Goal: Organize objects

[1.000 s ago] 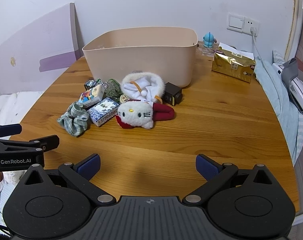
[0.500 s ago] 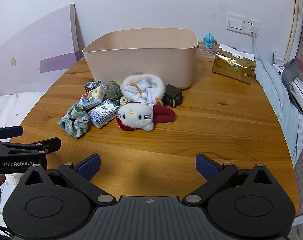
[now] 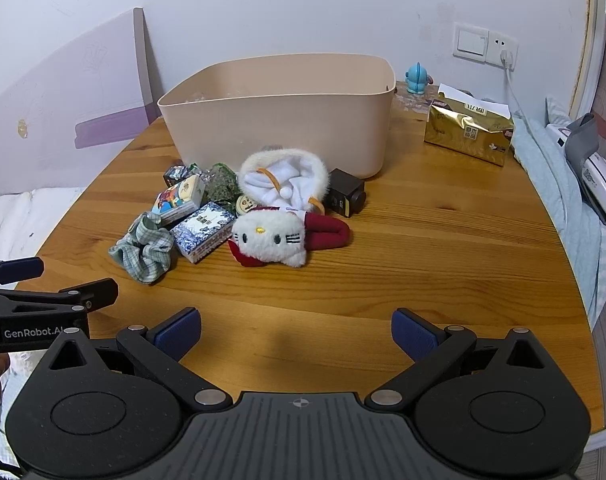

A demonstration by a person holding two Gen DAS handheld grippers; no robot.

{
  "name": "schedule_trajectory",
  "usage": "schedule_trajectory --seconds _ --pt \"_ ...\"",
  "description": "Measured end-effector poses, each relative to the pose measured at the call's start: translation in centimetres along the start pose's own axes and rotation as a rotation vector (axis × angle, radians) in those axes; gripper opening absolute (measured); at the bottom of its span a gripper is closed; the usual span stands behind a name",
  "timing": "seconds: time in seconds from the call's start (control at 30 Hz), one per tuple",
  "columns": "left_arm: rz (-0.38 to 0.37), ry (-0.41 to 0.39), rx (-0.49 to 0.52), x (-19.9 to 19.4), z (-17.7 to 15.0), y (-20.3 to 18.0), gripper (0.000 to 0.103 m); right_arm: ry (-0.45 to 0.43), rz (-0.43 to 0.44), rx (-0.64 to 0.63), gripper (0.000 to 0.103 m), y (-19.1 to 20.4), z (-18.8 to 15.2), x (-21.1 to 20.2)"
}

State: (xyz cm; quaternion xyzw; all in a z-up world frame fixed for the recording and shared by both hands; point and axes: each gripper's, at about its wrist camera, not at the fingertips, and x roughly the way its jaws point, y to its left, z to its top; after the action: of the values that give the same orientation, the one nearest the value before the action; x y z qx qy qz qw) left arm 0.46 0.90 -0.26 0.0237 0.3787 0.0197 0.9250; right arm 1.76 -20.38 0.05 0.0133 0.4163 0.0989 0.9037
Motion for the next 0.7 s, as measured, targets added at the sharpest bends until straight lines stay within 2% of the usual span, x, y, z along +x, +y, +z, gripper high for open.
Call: schedule_trajectory --seconds 0.7 --pt "-0.017 0.041 -0.020 3.9 0.8 1.4 0.103 0.041 -0.019 0.006 0.103 0.2 1.6 4.1"
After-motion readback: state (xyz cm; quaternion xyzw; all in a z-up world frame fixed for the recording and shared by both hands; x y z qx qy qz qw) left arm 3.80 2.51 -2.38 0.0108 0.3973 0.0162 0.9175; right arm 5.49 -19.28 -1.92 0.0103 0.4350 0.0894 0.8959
